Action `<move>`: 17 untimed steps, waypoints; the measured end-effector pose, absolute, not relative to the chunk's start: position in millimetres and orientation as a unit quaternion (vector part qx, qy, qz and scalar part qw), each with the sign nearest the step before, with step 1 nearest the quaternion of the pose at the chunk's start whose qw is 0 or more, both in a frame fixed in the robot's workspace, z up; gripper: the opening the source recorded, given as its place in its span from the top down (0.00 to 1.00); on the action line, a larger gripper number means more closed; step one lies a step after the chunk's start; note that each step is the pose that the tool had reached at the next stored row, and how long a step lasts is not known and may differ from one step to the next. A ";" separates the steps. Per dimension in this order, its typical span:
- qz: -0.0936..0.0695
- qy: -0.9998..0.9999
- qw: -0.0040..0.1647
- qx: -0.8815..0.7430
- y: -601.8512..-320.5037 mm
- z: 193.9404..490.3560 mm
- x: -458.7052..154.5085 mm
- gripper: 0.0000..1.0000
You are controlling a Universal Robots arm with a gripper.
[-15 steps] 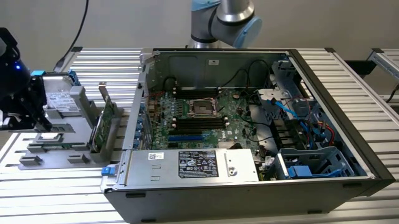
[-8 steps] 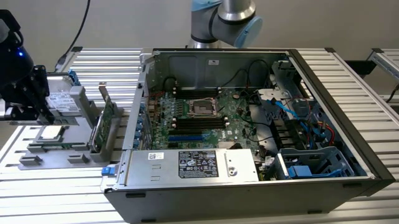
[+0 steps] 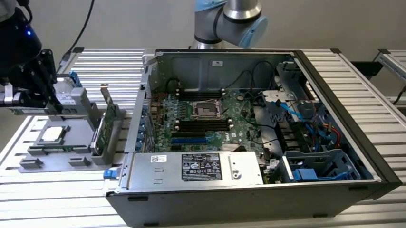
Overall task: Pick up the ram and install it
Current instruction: 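Pick up the ram and move it above insertion slot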
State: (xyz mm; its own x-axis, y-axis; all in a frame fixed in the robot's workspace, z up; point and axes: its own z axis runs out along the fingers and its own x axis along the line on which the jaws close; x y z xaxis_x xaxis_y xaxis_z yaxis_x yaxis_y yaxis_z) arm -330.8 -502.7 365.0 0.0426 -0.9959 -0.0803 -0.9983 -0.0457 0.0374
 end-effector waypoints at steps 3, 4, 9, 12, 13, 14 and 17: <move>0.045 0.688 0.017 -0.724 -502.7 375.1 -321.8 0.86; 0.046 0.688 0.018 -0.724 -502.8 378.3 -318.9 0.86; 0.054 0.683 0.025 -0.728 -502.7 391.9 -303.9 0.86; 0.060 0.679 0.031 -0.731 -502.7 396.4 -295.8 0.86; 0.062 0.678 0.033 -0.732 -502.7 397.0 -292.9 0.86; 0.062 0.676 0.033 -0.733 -502.7 397.4 -289.8 0.86; 0.063 0.674 0.033 -0.735 -502.7 397.5 -278.8 0.86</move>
